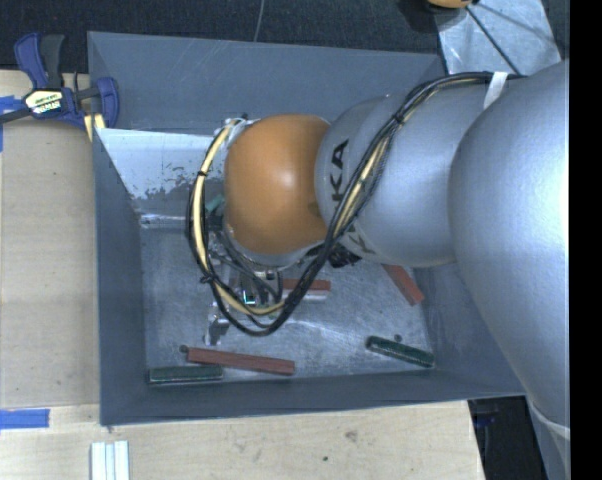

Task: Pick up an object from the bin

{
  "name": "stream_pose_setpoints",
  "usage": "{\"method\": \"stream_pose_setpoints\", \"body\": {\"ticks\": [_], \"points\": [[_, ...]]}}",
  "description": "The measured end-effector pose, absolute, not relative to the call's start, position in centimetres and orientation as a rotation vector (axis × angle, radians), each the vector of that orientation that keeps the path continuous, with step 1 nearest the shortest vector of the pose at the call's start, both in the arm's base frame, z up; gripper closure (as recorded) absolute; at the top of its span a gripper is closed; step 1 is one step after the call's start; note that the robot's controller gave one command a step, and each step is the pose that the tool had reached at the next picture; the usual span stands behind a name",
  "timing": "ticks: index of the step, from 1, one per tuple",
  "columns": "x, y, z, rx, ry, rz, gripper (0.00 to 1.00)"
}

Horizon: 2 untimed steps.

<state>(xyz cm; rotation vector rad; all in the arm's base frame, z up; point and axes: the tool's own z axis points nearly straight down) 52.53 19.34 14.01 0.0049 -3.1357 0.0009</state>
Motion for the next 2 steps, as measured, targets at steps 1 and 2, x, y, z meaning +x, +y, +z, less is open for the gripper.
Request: {"method": "stream_pose_setpoints", "body": {"ticks": [1,2], "points": [[52.8,19.3,14.4,-0.001,-3.144,-0.002,0.0],[48.9,15.2,7.9,0.2,-3.122,-0.006,1.0]]}}
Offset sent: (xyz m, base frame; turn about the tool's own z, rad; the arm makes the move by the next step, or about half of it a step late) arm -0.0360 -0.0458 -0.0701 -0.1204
